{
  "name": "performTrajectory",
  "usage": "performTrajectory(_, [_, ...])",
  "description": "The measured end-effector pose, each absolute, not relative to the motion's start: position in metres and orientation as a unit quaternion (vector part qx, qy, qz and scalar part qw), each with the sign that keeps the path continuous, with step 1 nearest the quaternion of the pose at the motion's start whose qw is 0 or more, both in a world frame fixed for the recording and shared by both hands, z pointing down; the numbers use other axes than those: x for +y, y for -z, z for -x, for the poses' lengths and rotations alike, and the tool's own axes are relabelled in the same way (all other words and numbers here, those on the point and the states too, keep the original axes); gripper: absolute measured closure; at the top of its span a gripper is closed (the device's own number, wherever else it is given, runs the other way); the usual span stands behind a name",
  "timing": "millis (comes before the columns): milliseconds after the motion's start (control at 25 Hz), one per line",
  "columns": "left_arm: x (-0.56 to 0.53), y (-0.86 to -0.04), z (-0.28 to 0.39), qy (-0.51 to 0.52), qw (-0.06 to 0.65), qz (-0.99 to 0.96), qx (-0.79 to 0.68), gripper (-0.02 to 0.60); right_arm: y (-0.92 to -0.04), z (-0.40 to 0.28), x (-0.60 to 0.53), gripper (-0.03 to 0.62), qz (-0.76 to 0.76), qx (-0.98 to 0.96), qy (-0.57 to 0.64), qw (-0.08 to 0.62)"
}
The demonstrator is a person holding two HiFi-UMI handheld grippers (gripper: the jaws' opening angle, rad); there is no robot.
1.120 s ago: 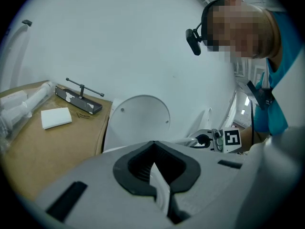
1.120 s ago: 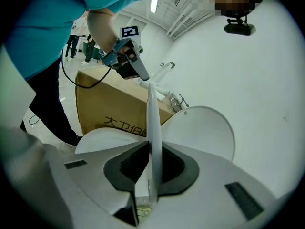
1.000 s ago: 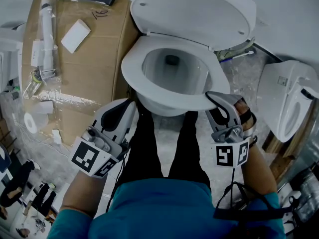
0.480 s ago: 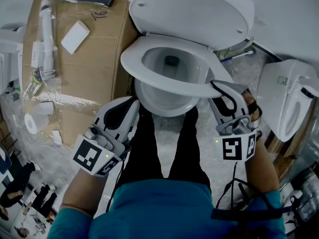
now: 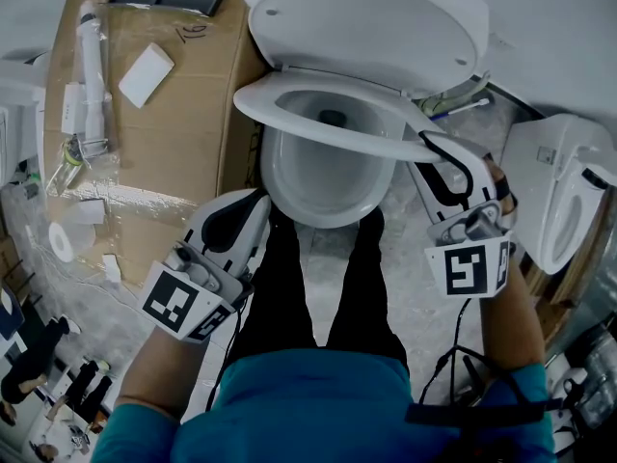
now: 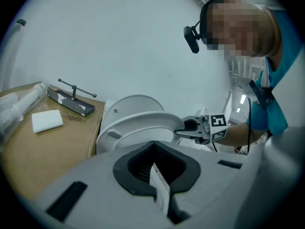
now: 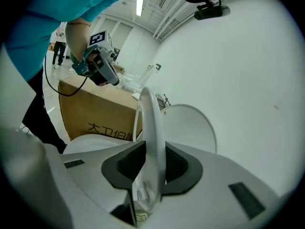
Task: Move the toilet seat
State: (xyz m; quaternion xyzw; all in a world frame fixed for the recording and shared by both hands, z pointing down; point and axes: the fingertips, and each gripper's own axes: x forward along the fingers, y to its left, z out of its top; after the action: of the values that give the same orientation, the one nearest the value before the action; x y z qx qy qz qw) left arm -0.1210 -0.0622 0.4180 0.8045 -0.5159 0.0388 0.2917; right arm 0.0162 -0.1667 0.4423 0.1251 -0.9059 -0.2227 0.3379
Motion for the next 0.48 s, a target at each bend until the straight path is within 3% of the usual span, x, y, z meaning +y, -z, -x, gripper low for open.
performTrajectory(480, [-0.059,-0.423,0.119,-0.052,0.293,-0.804,-0.514,0.590,-0.432,-0.015,-0.194,0.475,-0.166,-0.905,0.217,0.325])
